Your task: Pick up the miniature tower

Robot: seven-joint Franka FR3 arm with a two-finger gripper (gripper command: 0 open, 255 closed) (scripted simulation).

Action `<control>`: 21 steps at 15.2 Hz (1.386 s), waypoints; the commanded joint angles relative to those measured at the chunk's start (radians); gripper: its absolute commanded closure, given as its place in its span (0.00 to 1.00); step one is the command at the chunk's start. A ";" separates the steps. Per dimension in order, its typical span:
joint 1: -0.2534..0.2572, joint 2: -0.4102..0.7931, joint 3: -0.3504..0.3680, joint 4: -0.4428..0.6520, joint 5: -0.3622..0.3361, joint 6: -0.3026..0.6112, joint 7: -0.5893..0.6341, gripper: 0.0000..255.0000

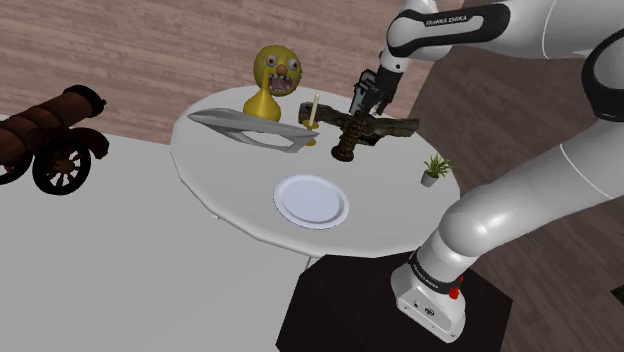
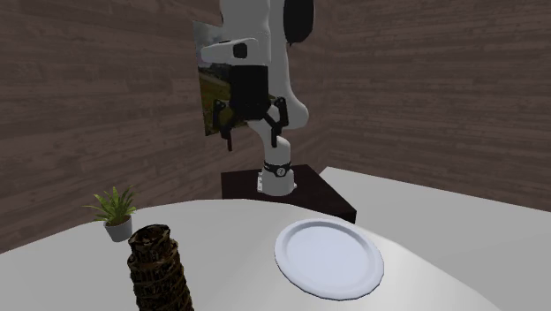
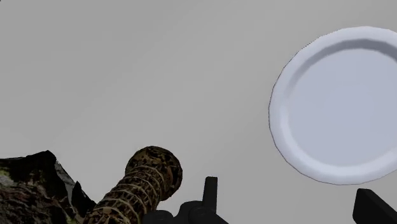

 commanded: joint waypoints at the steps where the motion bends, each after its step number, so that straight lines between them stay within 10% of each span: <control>1: -0.009 0.062 -0.029 0.037 0.006 0.036 -0.034 0.00; 16: -0.107 0.579 -0.139 0.431 0.218 0.195 -0.270 0.00; 21: -0.111 0.604 -0.133 0.394 0.233 0.254 -0.282 0.00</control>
